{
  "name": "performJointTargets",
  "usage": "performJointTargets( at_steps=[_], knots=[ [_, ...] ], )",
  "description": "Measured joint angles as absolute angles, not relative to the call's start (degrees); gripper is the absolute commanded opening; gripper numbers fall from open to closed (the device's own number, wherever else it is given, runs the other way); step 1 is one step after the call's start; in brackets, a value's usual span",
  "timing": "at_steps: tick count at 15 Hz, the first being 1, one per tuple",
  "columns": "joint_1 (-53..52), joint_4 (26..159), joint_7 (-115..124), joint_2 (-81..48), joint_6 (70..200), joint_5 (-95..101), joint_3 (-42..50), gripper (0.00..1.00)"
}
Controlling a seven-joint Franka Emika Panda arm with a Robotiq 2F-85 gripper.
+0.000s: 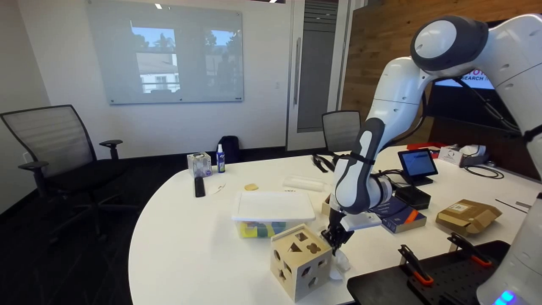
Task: Use the white cloth to wipe the table
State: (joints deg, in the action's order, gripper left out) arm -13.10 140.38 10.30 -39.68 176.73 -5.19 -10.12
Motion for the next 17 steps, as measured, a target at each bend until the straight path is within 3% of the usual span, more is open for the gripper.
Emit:
performJointTargets(
  at_steps=[9, 13, 17],
  knots=[
    [-15.9, 139.5, 10.4, -40.3, 174.0, -5.2, -7.1, 0.99],
    [-14.6, 140.2, 10.3, -37.7, 174.0, -5.2, -8.7, 1.00],
    [-6.5, 146.7, 9.5, -28.6, 173.9, -6.2, -15.4, 1.00]
  ],
)
